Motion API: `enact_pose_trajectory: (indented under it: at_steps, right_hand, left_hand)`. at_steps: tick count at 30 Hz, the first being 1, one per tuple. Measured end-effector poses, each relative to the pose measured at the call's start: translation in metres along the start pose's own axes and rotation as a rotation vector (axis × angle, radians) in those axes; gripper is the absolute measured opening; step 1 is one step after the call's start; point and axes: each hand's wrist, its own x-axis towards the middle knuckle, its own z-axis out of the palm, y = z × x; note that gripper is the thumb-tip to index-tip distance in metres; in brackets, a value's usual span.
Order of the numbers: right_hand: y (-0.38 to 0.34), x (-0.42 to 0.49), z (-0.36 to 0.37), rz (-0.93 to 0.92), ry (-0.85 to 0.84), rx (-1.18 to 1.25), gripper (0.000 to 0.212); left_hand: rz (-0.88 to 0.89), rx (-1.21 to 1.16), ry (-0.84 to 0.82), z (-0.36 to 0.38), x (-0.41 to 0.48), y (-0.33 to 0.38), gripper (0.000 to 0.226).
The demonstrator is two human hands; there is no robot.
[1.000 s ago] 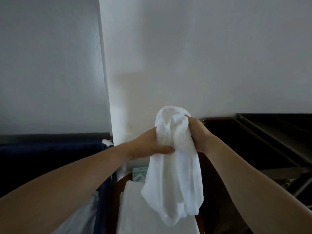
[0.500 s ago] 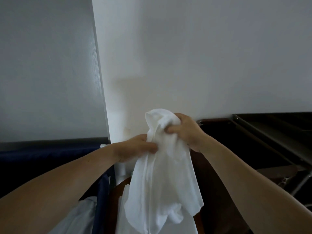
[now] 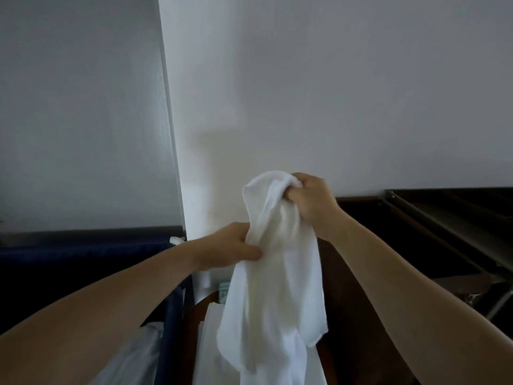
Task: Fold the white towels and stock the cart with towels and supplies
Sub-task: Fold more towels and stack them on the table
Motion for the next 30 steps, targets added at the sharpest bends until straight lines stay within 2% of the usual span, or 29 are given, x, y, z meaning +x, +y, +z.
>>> enact_pose_trajectory:
  at_steps: [4, 7, 9, 10, 12, 14, 15, 17, 18, 19, 22, 24, 27, 30]
  right_hand:
    - [-0.016, 0.0, -0.027, -0.08, 0.004, 0.218, 0.024]
    - [-0.012, 0.002, -0.035, -0.114, 0.045, 0.284, 0.025]
    - [0.009, 0.003, -0.038, -0.039, 0.039, 0.169, 0.019]
    - [0.025, 0.002, -0.038, 0.033, -0.024, 0.065, 0.014]
    - [0.052, -0.006, -0.035, 0.204, -0.269, -0.212, 0.003]
    - [0.067, -0.016, -0.028, 0.296, -0.491, -0.509, 0.024]
    - [0.067, -0.02, -0.021, 0.277, -0.516, -0.585, 0.039]
    - [0.057, -0.029, -0.008, 0.141, -0.479, -0.501, 0.071]
    - [0.051, -0.035, 0.0, 0.082, -0.487, -0.393, 0.078]
    - [0.046, -0.039, 0.007, 0.032, -0.497, -0.333, 0.075]
    - [0.046, -0.045, 0.019, -0.092, -0.397, -0.508, 0.023]
    - [0.051, -0.042, 0.013, -0.114, -0.261, -0.516, 0.022]
    - [0.048, -0.032, -0.006, -0.011, -0.112, -0.164, 0.016]
    - [0.043, -0.023, -0.021, 0.041, 0.069, 0.08, 0.019]
  left_hand:
    - [-0.122, 0.078, 0.014, -0.023, -0.009, -0.024, 0.02]
    - [-0.186, -0.029, 0.095, -0.032, -0.01, -0.026, 0.012]
    - [-0.1, -0.084, 0.266, -0.039, -0.009, -0.014, 0.016]
    - [-0.034, -0.049, 0.348, -0.043, -0.007, -0.006, 0.022]
    - [0.058, 0.077, 0.441, -0.047, -0.004, 0.015, 0.015]
    - [0.079, 0.26, 0.424, -0.047, 0.0, 0.035, 0.016]
    - [0.069, 0.357, 0.384, -0.044, 0.003, 0.044, 0.013]
    - [0.046, 0.521, 0.325, -0.034, 0.01, 0.051, 0.01]
    - [0.031, 0.548, 0.312, -0.029, 0.014, 0.052, 0.012]
    - [0.01, 0.541, 0.296, -0.024, 0.016, 0.052, 0.015]
    - [-0.014, 0.542, 0.217, -0.019, 0.013, 0.05, 0.019]
    - [-0.03, 0.638, 0.125, -0.027, 0.005, 0.044, 0.018]
    - [-0.102, 0.656, 0.026, -0.046, -0.012, 0.033, 0.022]
    - [-0.099, 0.542, 0.054, -0.062, -0.024, 0.023, 0.015]
